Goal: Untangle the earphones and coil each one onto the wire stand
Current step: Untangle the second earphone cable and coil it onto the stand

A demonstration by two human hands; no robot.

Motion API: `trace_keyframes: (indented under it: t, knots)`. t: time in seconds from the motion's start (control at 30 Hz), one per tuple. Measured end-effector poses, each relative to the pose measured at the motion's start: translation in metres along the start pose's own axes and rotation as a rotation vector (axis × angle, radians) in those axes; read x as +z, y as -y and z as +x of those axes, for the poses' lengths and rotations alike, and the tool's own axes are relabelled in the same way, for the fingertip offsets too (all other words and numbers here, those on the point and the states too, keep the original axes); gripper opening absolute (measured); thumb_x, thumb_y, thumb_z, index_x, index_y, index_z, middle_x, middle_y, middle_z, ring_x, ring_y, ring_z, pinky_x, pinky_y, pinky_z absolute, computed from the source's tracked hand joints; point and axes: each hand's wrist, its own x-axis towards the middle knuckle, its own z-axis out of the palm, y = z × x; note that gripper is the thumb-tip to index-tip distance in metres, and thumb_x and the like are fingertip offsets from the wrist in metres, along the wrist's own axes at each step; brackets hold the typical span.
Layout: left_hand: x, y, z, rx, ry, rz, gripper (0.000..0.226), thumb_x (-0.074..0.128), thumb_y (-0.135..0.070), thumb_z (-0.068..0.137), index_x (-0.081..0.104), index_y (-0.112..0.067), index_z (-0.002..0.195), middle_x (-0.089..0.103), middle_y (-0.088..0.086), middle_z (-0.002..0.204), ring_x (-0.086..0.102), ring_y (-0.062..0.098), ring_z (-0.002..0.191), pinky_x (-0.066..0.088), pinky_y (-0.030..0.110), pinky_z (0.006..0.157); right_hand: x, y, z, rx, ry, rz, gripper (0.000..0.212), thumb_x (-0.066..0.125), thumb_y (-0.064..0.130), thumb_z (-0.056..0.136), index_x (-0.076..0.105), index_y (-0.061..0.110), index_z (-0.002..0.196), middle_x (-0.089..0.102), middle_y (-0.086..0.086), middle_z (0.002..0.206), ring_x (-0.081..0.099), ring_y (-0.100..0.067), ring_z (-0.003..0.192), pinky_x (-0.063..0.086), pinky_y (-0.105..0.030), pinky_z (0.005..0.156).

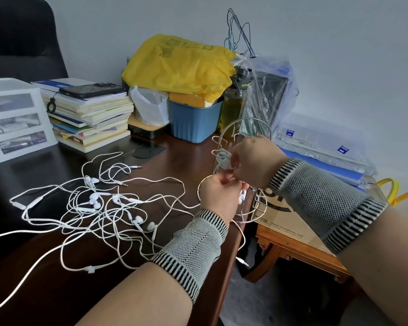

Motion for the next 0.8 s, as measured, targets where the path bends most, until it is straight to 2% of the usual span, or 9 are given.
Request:
trace_keyframes:
  t: [0.07, 0.17, 0.3, 0.4, 0.5, 0.6, 0.67, 0.8]
  knots:
    - [0.000, -0.001, 0.000, -0.003, 0.006, -0.015, 0.039, 0.052, 0.013, 0.087, 0.069, -0.019, 0.073, 0.064, -0.011, 0.054, 0.060, 0.000, 0.053, 0.046, 0.015, 0.053, 0.009, -0.004, -0.003, -0.042, -0.059, 0.015, 0.008, 0.062, 0.025, 0.084, 0.063, 0.022, 0.091, 0.059, 0.000, 0.104, 0.050, -0.019, 0.105, 0.038, -0.035, 0.102]
    - [0.000, 0.000, 0.002, -0.015, 0.001, -0.041, 0.041, 0.045, 0.018, 0.086, 0.067, -0.014, 0.073, 0.061, -0.009, 0.053, 0.053, 0.000, 0.047, 0.044, 0.016, 0.051, 0.020, -0.007, -0.009, -0.108, -0.200, -0.037, 0.006, 0.063, 0.025, 0.082, 0.065, 0.023, 0.087, 0.058, 0.000, 0.103, 0.046, -0.024, 0.103, 0.046, -0.045, 0.090]
    - [0.002, 0.002, 0.003, -0.039, -0.022, -0.108, 0.042, 0.043, 0.016, 0.088, 0.065, -0.012, 0.065, 0.053, 0.003, 0.056, 0.046, 0.008, 0.049, 0.042, 0.023, 0.054, 0.033, -0.007, -0.013, -0.208, -0.445, -0.201, 0.010, 0.074, 0.023, 0.069, 0.069, 0.016, 0.074, 0.061, -0.005, 0.088, 0.055, -0.031, 0.089, 0.048, -0.043, 0.074]
    - [0.001, 0.002, 0.004, -0.074, -0.042, -0.171, 0.047, 0.044, 0.015, 0.088, 0.065, -0.014, 0.057, 0.053, 0.008, 0.060, 0.046, 0.016, 0.054, 0.040, 0.028, 0.055, 0.041, -0.005, -0.016, -0.261, -0.542, -0.237, 0.012, 0.062, 0.022, 0.078, 0.068, 0.012, 0.076, 0.059, -0.007, 0.088, 0.056, -0.033, 0.089, 0.048, -0.045, 0.077]
    - [0.000, 0.001, 0.004, -0.096, -0.057, -0.212, 0.051, 0.041, 0.012, 0.087, 0.066, -0.013, 0.051, 0.057, 0.012, 0.067, 0.051, 0.020, 0.056, 0.041, 0.026, 0.053, 0.050, -0.002, -0.025, -0.265, -0.657, -0.293, 0.026, 0.044, 0.022, 0.085, 0.068, 0.013, 0.081, 0.057, -0.006, 0.085, 0.055, -0.031, 0.085, 0.045, -0.044, 0.077]
    - [0.000, 0.000, 0.003, -0.121, -0.104, -0.240, 0.040, 0.038, 0.005, 0.087, 0.061, -0.008, 0.057, 0.057, 0.012, 0.060, 0.054, 0.021, 0.052, 0.044, 0.022, 0.046, 0.063, -0.005, -0.034, -0.270, -0.802, -0.298, 0.019, 0.049, 0.020, 0.087, 0.065, 0.013, 0.080, 0.057, -0.005, 0.080, 0.055, -0.030, 0.080, 0.036, -0.042, 0.074]
    - [-0.001, -0.001, 0.003, -0.137, -0.134, -0.245, 0.036, 0.039, -0.001, 0.088, 0.059, -0.006, 0.059, 0.058, 0.013, 0.059, 0.057, 0.024, 0.053, 0.046, 0.023, 0.047, 0.070, -0.007, -0.037, -0.231, -0.888, -0.286, 0.011, 0.059, 0.019, 0.085, 0.065, 0.013, 0.077, 0.057, -0.004, 0.078, 0.051, -0.028, 0.081, 0.032, -0.042, 0.074]
    - [-0.001, -0.002, 0.002, -0.141, -0.111, -0.228, 0.038, 0.049, -0.013, 0.088, 0.071, -0.011, 0.057, 0.068, 0.011, 0.068, 0.064, 0.024, 0.065, 0.048, 0.026, 0.052, 0.085, -0.003, -0.040, -0.108, -0.977, -0.202, 0.006, 0.065, 0.019, 0.082, 0.066, 0.014, 0.078, 0.059, -0.003, 0.077, 0.041, -0.026, 0.085, 0.030, -0.041, 0.075]
